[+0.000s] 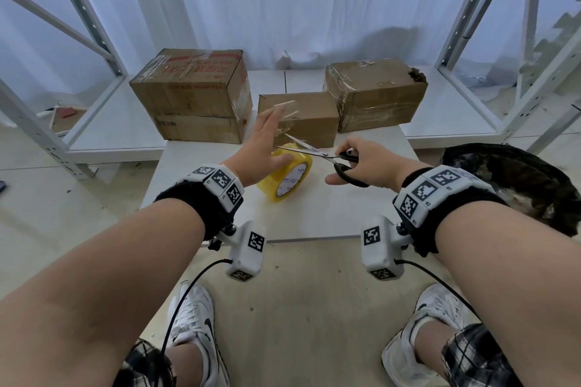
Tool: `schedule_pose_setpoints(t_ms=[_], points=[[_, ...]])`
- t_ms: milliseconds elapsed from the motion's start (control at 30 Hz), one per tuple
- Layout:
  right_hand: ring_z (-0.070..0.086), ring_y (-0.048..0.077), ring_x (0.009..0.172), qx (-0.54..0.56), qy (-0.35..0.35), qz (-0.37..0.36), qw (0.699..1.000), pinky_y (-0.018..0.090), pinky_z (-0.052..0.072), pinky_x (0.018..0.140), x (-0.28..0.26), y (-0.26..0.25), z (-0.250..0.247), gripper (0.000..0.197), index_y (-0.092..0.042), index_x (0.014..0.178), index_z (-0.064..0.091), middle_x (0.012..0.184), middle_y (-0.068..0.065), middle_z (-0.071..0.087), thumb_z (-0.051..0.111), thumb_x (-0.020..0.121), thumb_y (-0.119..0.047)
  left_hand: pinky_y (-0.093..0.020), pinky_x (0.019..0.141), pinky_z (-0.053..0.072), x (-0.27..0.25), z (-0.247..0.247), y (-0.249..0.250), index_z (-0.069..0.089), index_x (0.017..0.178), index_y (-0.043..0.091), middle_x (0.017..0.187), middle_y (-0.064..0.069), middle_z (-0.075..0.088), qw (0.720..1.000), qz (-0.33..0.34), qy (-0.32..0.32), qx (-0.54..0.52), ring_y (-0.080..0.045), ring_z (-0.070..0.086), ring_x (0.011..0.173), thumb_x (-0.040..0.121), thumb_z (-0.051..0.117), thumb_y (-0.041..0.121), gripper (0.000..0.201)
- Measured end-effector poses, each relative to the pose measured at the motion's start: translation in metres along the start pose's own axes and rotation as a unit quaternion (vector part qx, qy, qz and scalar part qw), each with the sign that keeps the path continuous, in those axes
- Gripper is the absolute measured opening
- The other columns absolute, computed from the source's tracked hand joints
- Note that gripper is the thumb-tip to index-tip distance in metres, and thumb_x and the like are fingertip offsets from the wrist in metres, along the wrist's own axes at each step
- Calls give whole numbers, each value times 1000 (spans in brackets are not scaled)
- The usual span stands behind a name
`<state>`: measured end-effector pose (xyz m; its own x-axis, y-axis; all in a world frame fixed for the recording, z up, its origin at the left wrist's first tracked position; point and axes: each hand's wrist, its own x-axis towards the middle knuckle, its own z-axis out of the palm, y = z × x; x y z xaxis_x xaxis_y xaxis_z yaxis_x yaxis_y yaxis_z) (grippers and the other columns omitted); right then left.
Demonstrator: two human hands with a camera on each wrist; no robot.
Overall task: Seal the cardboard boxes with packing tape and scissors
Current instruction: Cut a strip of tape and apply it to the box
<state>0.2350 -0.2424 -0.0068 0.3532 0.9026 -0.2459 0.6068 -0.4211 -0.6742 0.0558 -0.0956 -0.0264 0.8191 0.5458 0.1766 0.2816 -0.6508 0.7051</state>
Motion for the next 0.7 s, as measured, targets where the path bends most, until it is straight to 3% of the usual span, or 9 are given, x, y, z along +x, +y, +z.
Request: schedule_pose_setpoints(t_ms=[100,200,300,400,567,700], points=[[55,13,79,54,0,4,999,24,46,69,0,6,3,55,-16,111,54,92,-1,57,85,68,-31,-22,99,38,2,3,3,13,153,24,151,4,15,1000,-4,-1,11,-8,39,121,88,66,12,85],[53,10,75,46,25,0,999,23,44,66,-2,11,1,52,-18,108,55,88,-3,56,86,67,-29,-18,99,42,5,5,5,14,152,26,149,3,16,1000,-2,0,-6,-10,41,121,86,66,9,86],[48,9,74,-21,59,-9,998,27,43,72,-5,13,-3,52,-21,107,53,83,-9,49,86,67,-30,-5,89,43,9,8,8,14,152,27,148,2,15,1000,-5,-6,-12,-10,46,115,86,67,9,87],[51,13,86,-33,61,-5,998,31,46,81,-6,12,-6,54,-21,111,54,92,-8,51,86,68,-31,-10,91,44,13,9,10,13,153,25,149,3,14,1000,-15,-17,-6,-13,49,114,86,68,10,88],[55,10,73,39,7,40,998,20,40,62,-11,14,-14,45,-17,104,61,82,-2,59,84,69,-33,-19,98,43,12,10,14,11,153,21,150,2,14,999,-29,-41,2,-13,45,113,86,67,9,89],[46,11,70,185,52,98,976,21,35,59,-20,23,-32,40,-19,103,60,83,2,54,76,76,-44,-10,82,46,12,9,15,10,154,21,148,3,15,998,-38,-45,-1,-7,48,90,87,65,6,87]])
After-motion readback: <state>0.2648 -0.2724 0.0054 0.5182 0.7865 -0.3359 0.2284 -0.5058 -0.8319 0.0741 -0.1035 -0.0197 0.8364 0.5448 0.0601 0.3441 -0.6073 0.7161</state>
